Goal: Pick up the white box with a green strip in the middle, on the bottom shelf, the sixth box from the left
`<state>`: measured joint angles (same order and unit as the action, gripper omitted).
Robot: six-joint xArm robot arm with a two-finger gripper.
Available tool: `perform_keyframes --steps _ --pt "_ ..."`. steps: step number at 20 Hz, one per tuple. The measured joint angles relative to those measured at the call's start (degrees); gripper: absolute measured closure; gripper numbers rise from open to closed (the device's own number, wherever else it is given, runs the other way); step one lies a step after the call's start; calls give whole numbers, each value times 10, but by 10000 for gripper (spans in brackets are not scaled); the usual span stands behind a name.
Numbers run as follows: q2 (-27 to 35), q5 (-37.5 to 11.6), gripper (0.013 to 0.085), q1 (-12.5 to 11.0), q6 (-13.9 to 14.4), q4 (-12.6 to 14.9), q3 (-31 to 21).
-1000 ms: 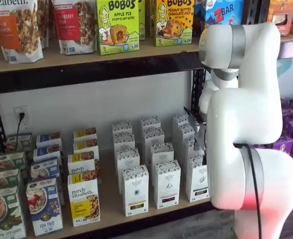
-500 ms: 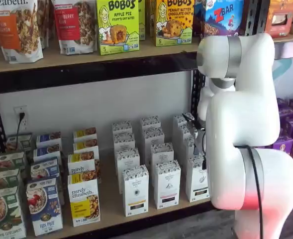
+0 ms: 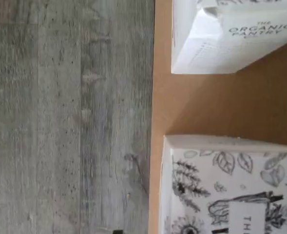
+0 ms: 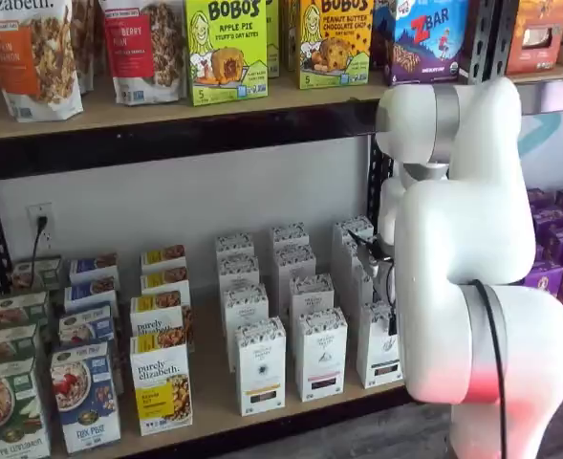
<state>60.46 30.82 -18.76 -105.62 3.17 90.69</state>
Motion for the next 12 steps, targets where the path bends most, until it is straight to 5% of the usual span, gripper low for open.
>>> perform_keyframes --steps 12 --pt "14 -14 130 -6 17 27 11"
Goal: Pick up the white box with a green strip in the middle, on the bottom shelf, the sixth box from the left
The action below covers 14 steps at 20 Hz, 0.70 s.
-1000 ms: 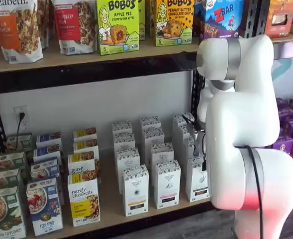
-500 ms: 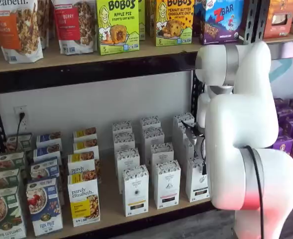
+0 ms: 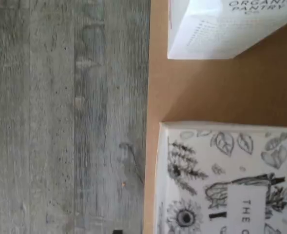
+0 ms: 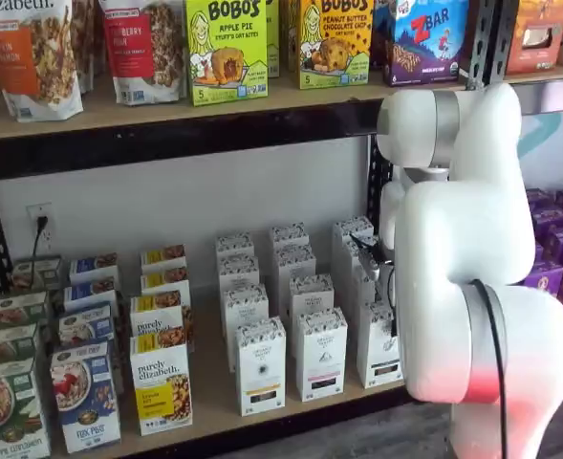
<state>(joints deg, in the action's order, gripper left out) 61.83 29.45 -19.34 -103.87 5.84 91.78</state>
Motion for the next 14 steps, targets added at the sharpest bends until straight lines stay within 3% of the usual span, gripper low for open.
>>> perform_keyframes --steps 8,14 --pt "2 6 290 -1 6 9 5" --pt "1 4 290 2 21 22 0"
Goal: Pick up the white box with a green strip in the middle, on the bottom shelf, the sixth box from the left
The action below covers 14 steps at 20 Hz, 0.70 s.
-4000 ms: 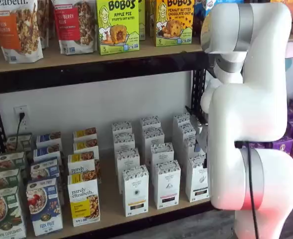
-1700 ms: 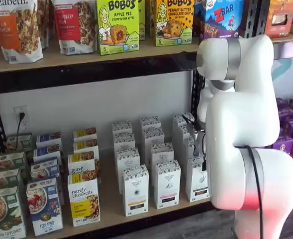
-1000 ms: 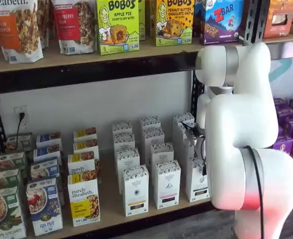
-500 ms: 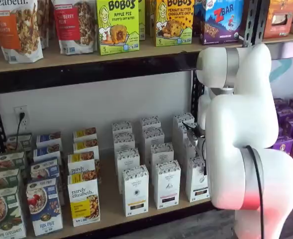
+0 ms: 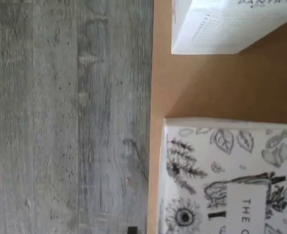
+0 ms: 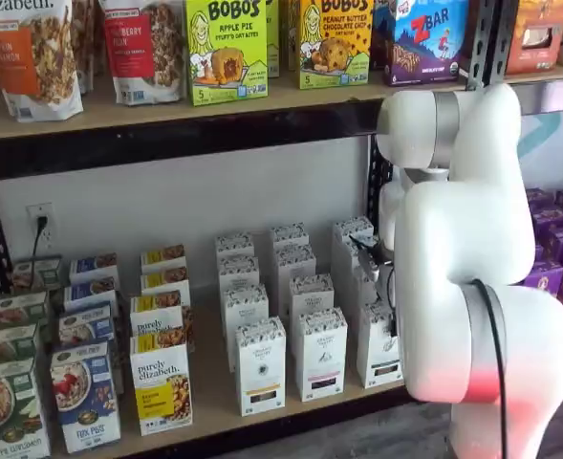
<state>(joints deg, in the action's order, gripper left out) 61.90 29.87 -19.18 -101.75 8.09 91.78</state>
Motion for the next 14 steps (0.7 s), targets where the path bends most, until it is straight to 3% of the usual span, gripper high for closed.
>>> perform_keyframes --steps 7,12,14 --pt "-1 -11 290 4 14 11 -12" --pt "-4 -15 410 4 11 7 -17" --pt "-7 -18 410 4 15 12 -22"
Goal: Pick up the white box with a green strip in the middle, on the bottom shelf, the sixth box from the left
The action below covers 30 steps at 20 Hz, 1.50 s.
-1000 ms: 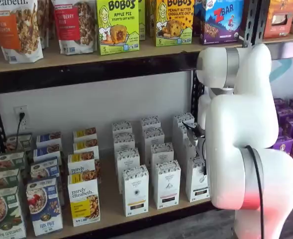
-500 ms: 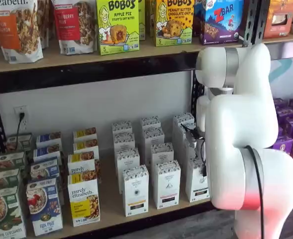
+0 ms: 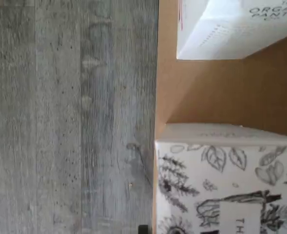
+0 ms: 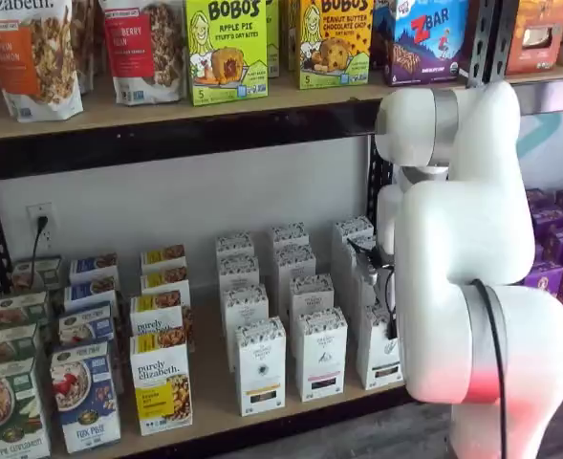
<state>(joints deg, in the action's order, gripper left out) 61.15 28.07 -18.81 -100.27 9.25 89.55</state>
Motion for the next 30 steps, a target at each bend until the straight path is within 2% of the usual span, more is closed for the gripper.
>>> perform_keyframes --steps 5,8,12,22,28,30 --pt "-18 -27 410 0 27 29 -33" --pt "-41 -41 410 1 59 61 -72" --pt "-74 -65 410 3 90 90 -129" --pt "-195 -113 410 9 115 106 -294" --pt "-284 -97 410 24 162 140 -379" --pt "-319 -84 410 33 171 142 -409"
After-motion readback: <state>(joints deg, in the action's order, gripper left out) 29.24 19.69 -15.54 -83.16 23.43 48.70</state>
